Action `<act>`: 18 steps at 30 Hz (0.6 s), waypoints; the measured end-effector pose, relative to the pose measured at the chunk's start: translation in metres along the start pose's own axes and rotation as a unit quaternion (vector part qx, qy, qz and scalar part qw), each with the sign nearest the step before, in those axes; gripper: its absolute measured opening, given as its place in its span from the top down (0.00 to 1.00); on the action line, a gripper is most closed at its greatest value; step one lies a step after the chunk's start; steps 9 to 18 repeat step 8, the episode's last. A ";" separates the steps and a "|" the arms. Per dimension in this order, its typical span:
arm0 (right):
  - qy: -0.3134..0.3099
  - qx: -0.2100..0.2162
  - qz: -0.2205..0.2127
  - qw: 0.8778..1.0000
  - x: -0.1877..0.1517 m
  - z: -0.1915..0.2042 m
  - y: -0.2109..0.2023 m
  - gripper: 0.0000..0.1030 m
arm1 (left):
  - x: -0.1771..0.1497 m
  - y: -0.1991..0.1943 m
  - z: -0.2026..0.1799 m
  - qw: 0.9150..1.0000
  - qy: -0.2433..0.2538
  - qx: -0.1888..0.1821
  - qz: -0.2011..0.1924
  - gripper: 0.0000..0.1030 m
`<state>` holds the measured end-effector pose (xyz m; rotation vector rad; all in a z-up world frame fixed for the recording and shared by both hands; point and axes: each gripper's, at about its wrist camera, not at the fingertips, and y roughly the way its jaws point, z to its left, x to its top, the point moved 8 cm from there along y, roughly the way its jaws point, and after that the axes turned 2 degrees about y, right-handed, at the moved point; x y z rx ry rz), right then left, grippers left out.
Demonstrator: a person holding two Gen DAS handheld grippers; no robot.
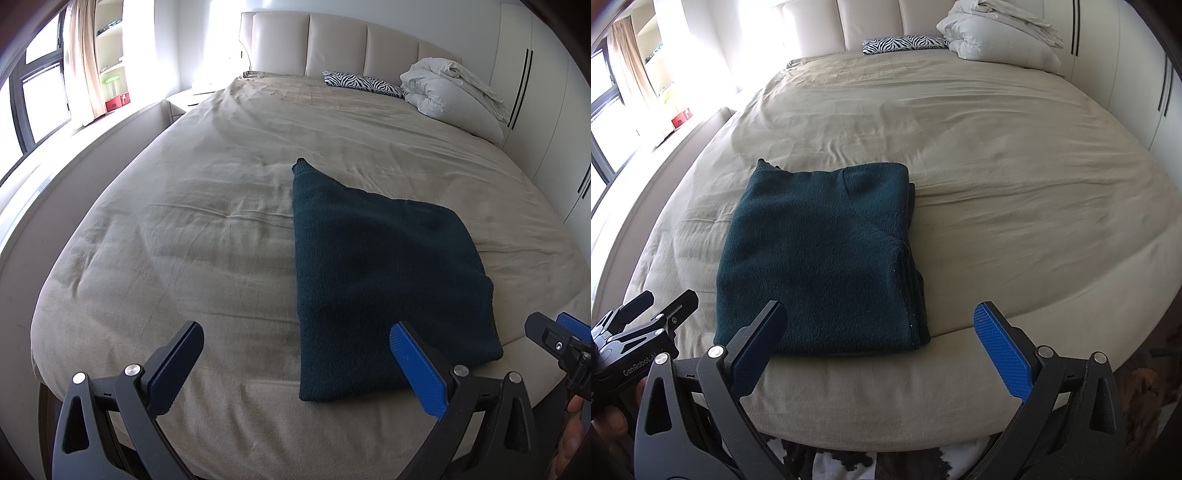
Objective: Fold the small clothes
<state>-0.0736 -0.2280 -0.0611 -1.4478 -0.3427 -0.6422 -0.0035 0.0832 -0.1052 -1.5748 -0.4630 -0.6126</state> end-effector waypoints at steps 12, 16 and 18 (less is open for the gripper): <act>0.001 0.003 0.005 1.000 -0.002 0.000 0.002 0.00 | 0.000 -0.001 -0.001 1.000 0.006 -0.003 -0.004 0.00; 0.001 0.003 0.005 1.000 -0.002 0.000 0.002 0.00 | 0.000 -0.001 -0.001 1.000 0.006 -0.003 -0.004 0.00; 0.001 0.003 0.005 1.000 -0.002 0.000 0.002 0.00 | 0.000 -0.001 -0.001 1.000 0.006 -0.003 -0.004 0.00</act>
